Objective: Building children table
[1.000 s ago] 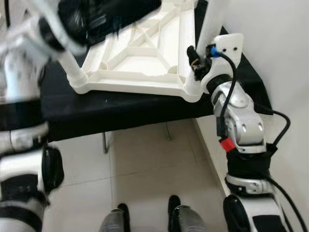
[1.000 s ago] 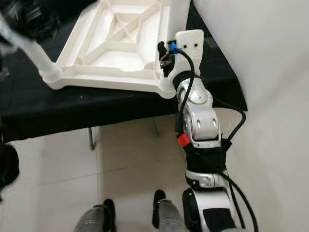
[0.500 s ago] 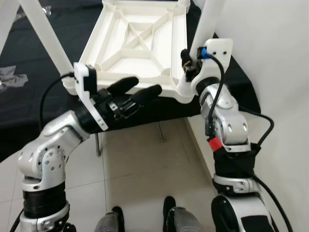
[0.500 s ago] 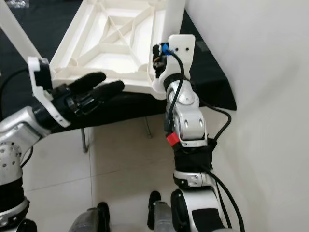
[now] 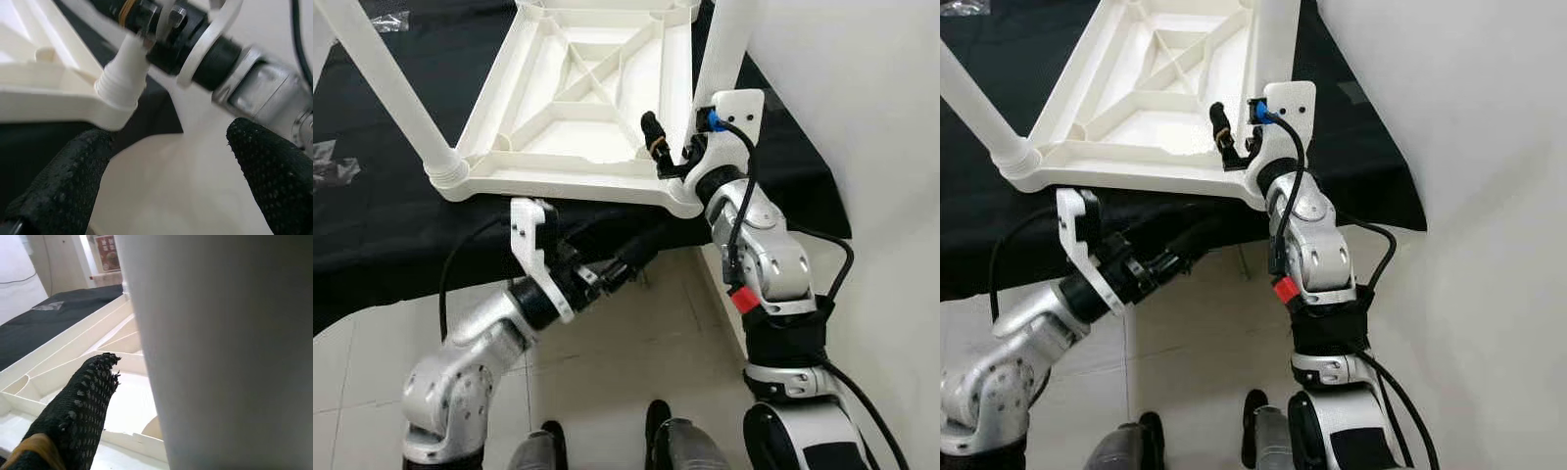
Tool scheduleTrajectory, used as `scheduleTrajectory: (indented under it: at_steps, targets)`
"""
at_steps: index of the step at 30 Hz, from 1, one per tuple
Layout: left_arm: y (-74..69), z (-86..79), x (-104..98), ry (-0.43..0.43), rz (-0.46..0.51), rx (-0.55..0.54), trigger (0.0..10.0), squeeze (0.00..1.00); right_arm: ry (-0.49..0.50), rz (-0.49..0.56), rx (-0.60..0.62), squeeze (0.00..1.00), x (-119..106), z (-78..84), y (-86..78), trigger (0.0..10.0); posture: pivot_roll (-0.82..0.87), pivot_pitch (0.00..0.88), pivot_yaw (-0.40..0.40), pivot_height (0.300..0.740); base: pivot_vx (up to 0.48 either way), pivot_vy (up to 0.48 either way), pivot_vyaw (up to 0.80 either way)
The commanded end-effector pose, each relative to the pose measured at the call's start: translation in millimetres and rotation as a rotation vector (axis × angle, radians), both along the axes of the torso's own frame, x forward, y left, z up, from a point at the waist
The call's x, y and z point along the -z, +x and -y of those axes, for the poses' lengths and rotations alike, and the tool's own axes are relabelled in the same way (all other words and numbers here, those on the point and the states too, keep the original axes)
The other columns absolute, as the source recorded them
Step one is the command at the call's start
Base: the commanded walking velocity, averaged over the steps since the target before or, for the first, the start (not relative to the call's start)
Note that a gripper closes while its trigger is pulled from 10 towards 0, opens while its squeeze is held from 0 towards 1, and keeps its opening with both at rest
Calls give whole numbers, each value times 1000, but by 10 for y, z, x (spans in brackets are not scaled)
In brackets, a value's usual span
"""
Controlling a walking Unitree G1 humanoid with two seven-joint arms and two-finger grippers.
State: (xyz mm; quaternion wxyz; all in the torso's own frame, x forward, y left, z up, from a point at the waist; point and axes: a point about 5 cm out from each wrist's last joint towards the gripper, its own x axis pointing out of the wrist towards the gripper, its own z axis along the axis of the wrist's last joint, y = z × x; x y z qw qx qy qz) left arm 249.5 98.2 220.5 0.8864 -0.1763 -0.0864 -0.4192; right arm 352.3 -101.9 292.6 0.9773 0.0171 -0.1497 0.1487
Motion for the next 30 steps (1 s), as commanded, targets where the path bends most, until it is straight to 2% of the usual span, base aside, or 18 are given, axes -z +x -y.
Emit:
scheduleTrajectory:
  at_steps: [1,4,6,11,12,13,14,15,20,21,23,24,25,26,27,28,29,30]
  targets:
    - [-45,8,49,18,5,-36,10000,0,-4,9,-42,1000,52,13,-73,10000,-18,255,-7,740,0,0,0]
    - [-46,-10,95,37,4,-74,10000,0,-13,2,-53,1000,104,55,-116,10000,-23,258,-3,740,0,0,0]
    - [-37,-53,156,62,1,-142,10000,0,-34,-16,-74,1000,217,124,-201,10000,-26,260,-1,740,0,0,0]
    - [-37,-77,169,81,7,-172,10000,0,-45,-25,-89,984,302,174,-269,10000,-29,265,8,740,0,0,0]
    - [-40,-92,152,83,13,-176,10000,0,-47,-30,-87,478,340,203,-300,10000,-30,264,26,740,0,0,0]
    - [-40,-92,152,83,13,-176,10000,0,-47,-30,-87,478,340,203,-300,10000,-30,264,26,740,0,0,0]
    - [-44,-105,132,83,17,-178,10000,0,-50,-37,-81,75,383,234,-330,10000,-31,267,31,740,0,0,0]
    - [-47,-118,114,83,23,-182,10000,0,-56,-49,-74,0,443,269,-367,10000,-32,267,33,740,0,0,0]
    - [-47,-125,129,98,32,-198,10000,0,-71,-74,-65,0,543,321,-416,10000,-33,271,32,740,0,0,0]
    - [-48,-149,164,122,34,-234,10000,0,-101,-105,-47,0,680,412,-483,10000,-33,271,31,740,0,0,0]
    - [-48,-162,179,132,35,-250,10000,0,-111,-118,-43,0,731,445,-512,10000,-33,271,31,740,0,0,0]
    - [-48,-222,219,137,12,-307,10000,0,-119,-144,-20,0,831,535,-580,10000,-35,266,27,740,0,0,0]
    - [-48,-222,219,137,12,-307,10000,0,-119,-144,-20,0,831,535,-580,10000,-35,266,27,740,0,0,0]
    - [-44,-309,285,157,-30,-391,10000,0,-112,-170,-3,0,939,622,-661,10000,-42,258,28,740,0,0,0]
    - [-44,-309,285,157,-30,-391,10000,0,-112,-170,-3,0,939,622,-661,10000,-42,258,28,740,0,0,0]
    - [-53,-393,369,190,-83,-473,10000,0,-107,-200,23,0,1044,700,-737,10000,-43,255,28,740,0,0,0]
    - [-53,-393,369,190,-83,-473,10000,0,-107,-200,23,0,1044,700,-737,10000,-43,255,28,740,0,0,0]
    - [-121,-514,528,267,-143,-567,10000,0,-77,-246,44,0,1193,762,-837,10000,-42,233,25,740,0,0,0]
